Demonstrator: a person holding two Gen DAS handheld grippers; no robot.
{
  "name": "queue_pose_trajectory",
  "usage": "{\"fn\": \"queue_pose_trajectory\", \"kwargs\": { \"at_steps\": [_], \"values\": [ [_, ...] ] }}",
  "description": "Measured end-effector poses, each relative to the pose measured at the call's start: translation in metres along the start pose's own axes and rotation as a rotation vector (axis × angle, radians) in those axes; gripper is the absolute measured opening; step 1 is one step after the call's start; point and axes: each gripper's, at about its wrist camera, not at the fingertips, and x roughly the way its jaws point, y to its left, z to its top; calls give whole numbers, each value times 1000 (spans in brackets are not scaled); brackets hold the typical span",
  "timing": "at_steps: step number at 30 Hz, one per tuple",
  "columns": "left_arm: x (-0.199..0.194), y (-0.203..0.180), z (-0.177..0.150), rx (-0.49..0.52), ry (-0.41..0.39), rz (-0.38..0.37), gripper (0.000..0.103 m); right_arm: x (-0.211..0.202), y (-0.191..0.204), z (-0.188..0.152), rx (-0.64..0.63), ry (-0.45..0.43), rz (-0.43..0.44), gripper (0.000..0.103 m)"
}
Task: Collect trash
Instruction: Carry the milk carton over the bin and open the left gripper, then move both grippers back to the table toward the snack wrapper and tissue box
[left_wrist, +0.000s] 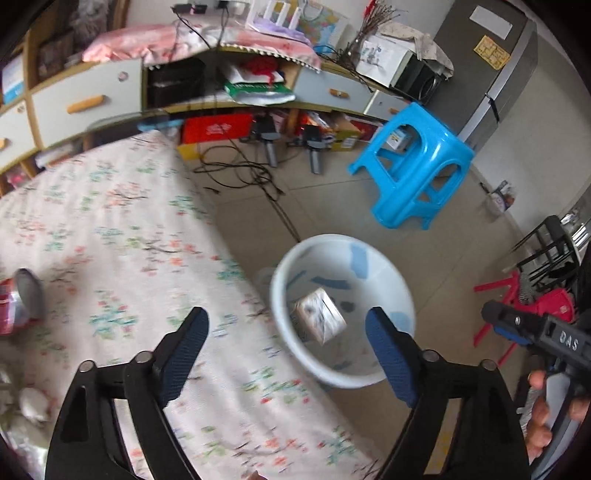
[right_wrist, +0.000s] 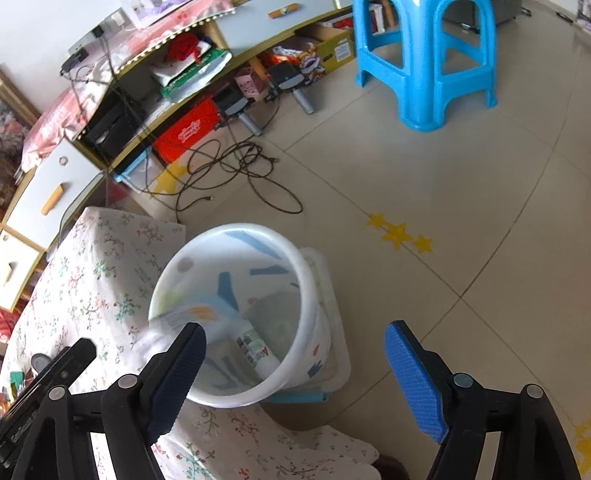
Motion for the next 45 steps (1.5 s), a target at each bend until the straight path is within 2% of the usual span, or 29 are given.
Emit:
{"fn": "queue_pose_trajectory", "kwargs": {
  "at_steps": [4, 7, 11, 15, 21, 25, 32, 37, 45],
  "values": [
    [-27, 25, -11, -6, -15, 41, 94, 0, 18, -3, -41, 4, 9, 86],
    [-50, 43, -21, -6, -25, 83, 99, -3, 34, -10, -74, 5, 25, 89],
    [-77, 69, -34, -5, -42, 152, 100, -2, 64, -20, -131, 12, 43, 94],
    [-104, 101, -48, -26, -52, 217, 100, 1, 96, -30, -185, 22, 59, 94],
    [-138, 160, -67, -90, -55, 378, 100, 9, 134, -47, -237, 51, 76, 94],
    [-163, 211, -77, -227, -46, 379, 100, 15, 165, -59, -272, 73, 95, 94],
    [-196, 277, -103, -346, -37, 474, 100, 28, 231, -87, -355, 99, 132, 94],
    [-212, 310, -121, -406, -31, 489, 100, 41, 297, -125, -513, 124, 169, 94],
    [-230, 346, -150, -458, -16, 531, 100, 58, 371, -175, -680, 165, 244, 94]
  ]
}}
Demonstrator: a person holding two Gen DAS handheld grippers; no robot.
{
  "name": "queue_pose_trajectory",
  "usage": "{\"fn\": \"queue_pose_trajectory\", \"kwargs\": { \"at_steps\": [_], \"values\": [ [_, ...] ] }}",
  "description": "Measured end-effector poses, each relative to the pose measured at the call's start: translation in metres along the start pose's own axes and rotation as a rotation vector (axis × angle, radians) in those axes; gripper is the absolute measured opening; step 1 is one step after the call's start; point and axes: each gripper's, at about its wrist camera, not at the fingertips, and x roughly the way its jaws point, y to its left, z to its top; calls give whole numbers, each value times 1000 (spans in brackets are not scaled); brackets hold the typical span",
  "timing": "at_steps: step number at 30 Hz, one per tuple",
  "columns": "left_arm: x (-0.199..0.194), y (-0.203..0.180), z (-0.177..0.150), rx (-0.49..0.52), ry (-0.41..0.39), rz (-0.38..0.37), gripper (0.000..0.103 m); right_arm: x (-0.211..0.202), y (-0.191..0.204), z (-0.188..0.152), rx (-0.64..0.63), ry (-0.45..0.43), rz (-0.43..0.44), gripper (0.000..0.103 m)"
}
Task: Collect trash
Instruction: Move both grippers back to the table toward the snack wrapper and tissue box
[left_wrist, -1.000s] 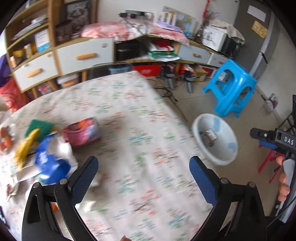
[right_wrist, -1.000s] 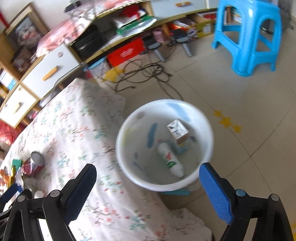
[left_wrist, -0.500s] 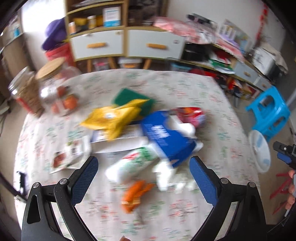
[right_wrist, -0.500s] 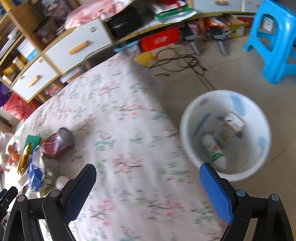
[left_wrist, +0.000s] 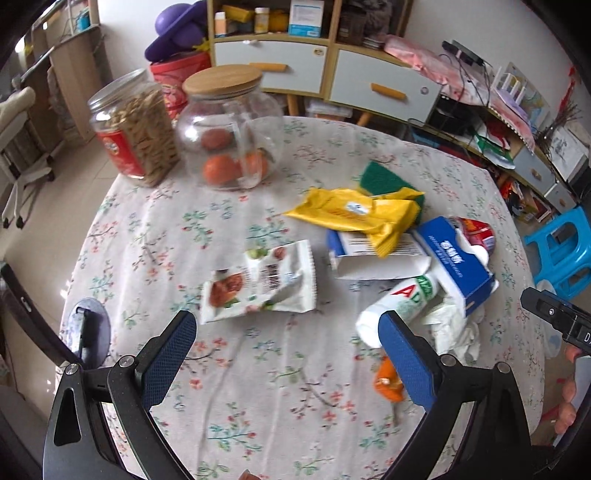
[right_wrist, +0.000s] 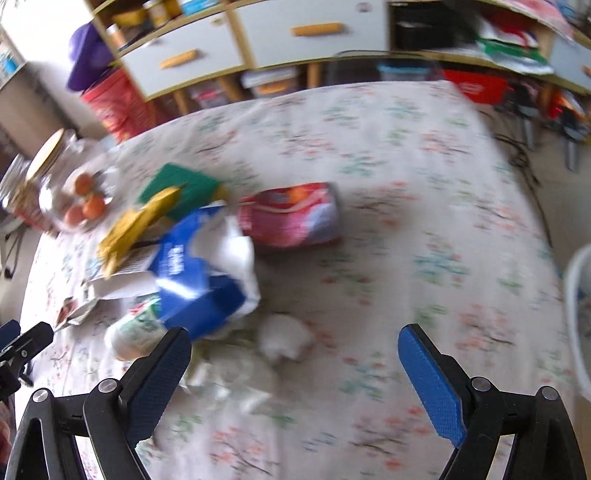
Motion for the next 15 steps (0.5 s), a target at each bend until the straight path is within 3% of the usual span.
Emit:
{"fn": "queue_pose_trajectory", "kwargs": {
  "at_steps": [6, 15],
  "values": [
    [3, 35, 0, -59, 11, 21, 100, 33, 37, 7, -68, 36, 8, 94],
    [23, 71, 6, -110, 49, 61, 100, 77, 55, 11, -112, 110, -14, 94]
  ]
}}
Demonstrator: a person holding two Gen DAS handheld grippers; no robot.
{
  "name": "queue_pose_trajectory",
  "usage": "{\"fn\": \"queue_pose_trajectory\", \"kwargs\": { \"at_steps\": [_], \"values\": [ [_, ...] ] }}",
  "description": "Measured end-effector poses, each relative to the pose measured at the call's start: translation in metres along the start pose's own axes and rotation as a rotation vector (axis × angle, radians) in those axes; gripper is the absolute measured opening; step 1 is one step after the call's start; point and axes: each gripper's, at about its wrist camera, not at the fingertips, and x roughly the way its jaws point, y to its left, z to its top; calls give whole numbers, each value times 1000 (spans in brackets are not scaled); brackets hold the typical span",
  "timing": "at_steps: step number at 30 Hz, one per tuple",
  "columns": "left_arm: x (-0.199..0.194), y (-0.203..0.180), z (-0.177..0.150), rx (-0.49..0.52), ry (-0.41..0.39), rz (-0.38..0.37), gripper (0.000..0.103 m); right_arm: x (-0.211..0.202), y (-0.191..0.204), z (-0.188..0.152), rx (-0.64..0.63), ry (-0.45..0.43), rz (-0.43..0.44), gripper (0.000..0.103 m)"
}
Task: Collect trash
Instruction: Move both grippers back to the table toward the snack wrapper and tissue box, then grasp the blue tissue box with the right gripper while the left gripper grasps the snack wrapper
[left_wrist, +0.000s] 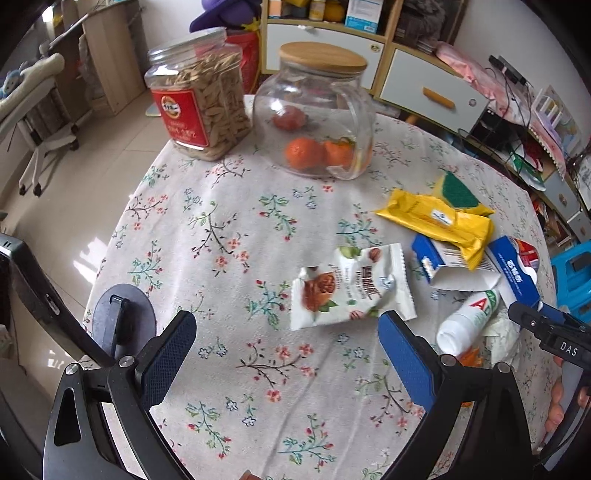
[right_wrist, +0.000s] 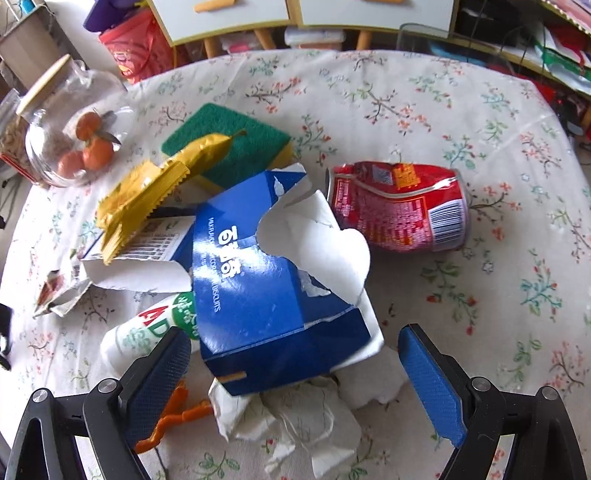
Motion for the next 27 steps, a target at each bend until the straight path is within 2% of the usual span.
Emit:
{"fn": "queue_pose_trajectory", "kwargs": {
  "at_steps": [4, 6, 8, 10, 14, 16, 18, 19, 20, 21, 22, 23, 25, 26, 27],
  "values": [
    [15, 4, 6, -32, 38, -41, 100, 4, -3, 2, 24, 6, 12, 92],
    [24, 3, 8, -43, 65, -69, 100, 4, -5, 3, 41, 3, 18, 82],
    [33, 3, 11, -64, 97, -102, 100, 4, -8, 3, 56, 11, 41, 63],
    [43, 5, 13, -104, 130, -141, 100, 3, -12, 2, 77, 21, 69, 49],
    [56, 14, 13, -202, 170, -204, 99, -5, -18, -1, 95, 14, 95, 34],
    [62, 22, 12, -267, 186, -249, 93, -11, -20, -1, 89, 2, 98, 34],
    [63, 27, 10, -298, 185, -260, 87, -16, -21, -2, 86, -10, 104, 34],
    [62, 27, 10, -296, 182, -256, 84, -20, -23, -2, 90, -19, 110, 38],
    [61, 27, 10, -287, 180, -248, 77, -21, -25, -2, 95, -20, 113, 54],
    [61, 27, 10, -277, 177, -241, 69, -22, -26, -2, 100, -19, 115, 64],
    [60, 26, 8, -267, 176, -231, 66, -22, -27, -2, 108, -22, 116, 80],
    [60, 25, 7, -261, 175, -225, 59, -24, -29, -2, 115, -32, 115, 85],
    [59, 23, 5, -246, 174, -223, 39, -24, -29, 1, 123, -38, 110, 85],
    [61, 22, 5, -240, 184, -233, 19, -23, -30, 1, 130, -38, 111, 85],
    [62, 22, 5, -241, 191, -243, 18, -22, -32, 2, 140, -39, 114, 85]
  ]
}}
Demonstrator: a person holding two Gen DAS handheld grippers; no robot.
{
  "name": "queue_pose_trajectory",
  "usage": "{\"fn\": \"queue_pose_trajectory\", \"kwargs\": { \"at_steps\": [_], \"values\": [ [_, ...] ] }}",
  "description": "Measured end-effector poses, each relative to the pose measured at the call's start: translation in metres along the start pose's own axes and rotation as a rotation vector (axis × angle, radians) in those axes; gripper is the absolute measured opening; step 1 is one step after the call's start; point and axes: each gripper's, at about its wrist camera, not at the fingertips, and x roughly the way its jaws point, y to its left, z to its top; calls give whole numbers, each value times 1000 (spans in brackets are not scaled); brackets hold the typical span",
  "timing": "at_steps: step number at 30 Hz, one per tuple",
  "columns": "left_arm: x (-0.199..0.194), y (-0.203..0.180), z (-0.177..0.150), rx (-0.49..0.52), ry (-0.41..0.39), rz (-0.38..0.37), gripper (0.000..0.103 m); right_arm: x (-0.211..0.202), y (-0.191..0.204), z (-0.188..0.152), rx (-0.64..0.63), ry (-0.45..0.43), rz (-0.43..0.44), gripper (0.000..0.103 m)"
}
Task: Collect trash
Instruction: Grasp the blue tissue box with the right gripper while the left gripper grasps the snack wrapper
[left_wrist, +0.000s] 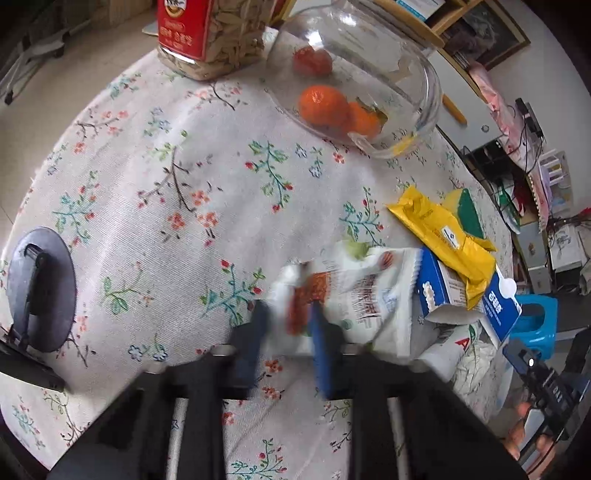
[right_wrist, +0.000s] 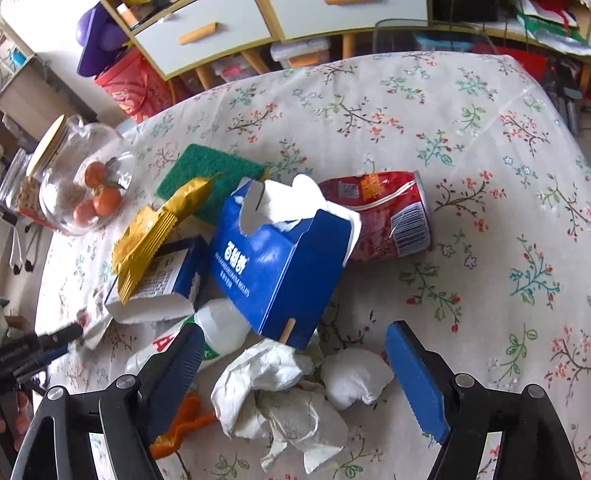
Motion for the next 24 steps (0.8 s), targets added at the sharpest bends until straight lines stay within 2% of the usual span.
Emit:
{"fn": "queue_pose_trajectory", "kwargs": {
  "at_steps": [7, 9, 10, 11, 12, 16, 24],
  "values": [
    [-8, -13, -2, 40, -46, -23, 13, 14, -17, 8, 113, 3, 64, 82],
    [-16, -20, -3, 56, -69, -31, 12, 19, -21, 9, 142, 8, 95, 72],
    [-21, -21, -4, 64, -81, -34, 12, 22, -24, 9, 158, 15, 115, 58],
    [-26, -23, -5, 70, -95, -36, 11, 26, -26, 9, 173, 26, 142, 38],
    [-31, -25, -6, 73, -109, -42, 11, 28, -29, 8, 193, 40, 176, 35],
    [-56, -32, -12, 81, -173, -82, 11, 16, -31, 8, 226, 7, 258, 26],
    [-95, -44, -31, 106, -252, -147, 10, -33, -20, 4, 163, -101, 281, 26]
  ]
}}
